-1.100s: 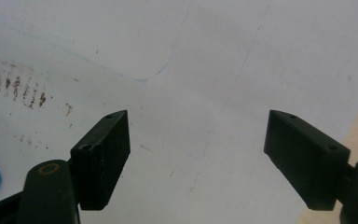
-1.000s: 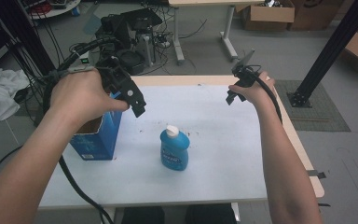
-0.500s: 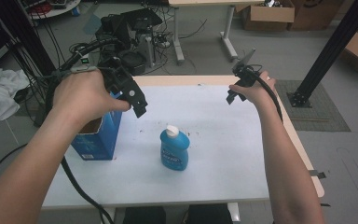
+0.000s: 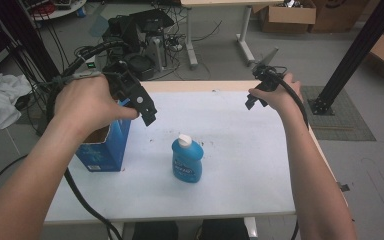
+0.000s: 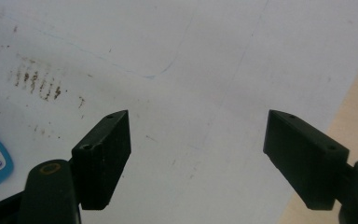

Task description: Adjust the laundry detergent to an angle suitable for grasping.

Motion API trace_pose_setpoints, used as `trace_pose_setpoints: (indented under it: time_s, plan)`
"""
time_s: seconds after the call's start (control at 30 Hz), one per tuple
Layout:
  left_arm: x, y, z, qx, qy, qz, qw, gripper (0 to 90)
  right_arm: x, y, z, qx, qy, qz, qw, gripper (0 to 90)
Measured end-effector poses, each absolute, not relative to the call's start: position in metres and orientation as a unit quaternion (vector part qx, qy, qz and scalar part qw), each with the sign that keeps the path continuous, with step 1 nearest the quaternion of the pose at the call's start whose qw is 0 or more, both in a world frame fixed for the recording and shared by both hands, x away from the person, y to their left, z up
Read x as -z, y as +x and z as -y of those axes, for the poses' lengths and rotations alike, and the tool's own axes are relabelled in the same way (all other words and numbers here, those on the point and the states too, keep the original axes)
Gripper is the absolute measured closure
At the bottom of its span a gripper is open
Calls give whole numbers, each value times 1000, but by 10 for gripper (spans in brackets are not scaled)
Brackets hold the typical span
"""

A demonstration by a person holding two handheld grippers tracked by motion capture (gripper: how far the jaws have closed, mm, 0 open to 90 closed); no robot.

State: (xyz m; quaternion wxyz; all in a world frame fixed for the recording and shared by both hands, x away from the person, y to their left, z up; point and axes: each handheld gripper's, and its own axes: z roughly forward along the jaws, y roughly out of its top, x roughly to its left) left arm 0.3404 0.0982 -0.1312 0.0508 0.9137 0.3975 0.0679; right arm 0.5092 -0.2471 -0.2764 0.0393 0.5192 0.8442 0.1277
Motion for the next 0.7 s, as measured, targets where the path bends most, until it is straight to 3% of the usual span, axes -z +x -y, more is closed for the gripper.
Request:
trace_pose_setpoints:
  time_s: [0.7]
  plan:
    - [135, 337, -99, -69, 913, -399, 53, 77, 253, 478, 244, -140, 484, -862, 53, 229]
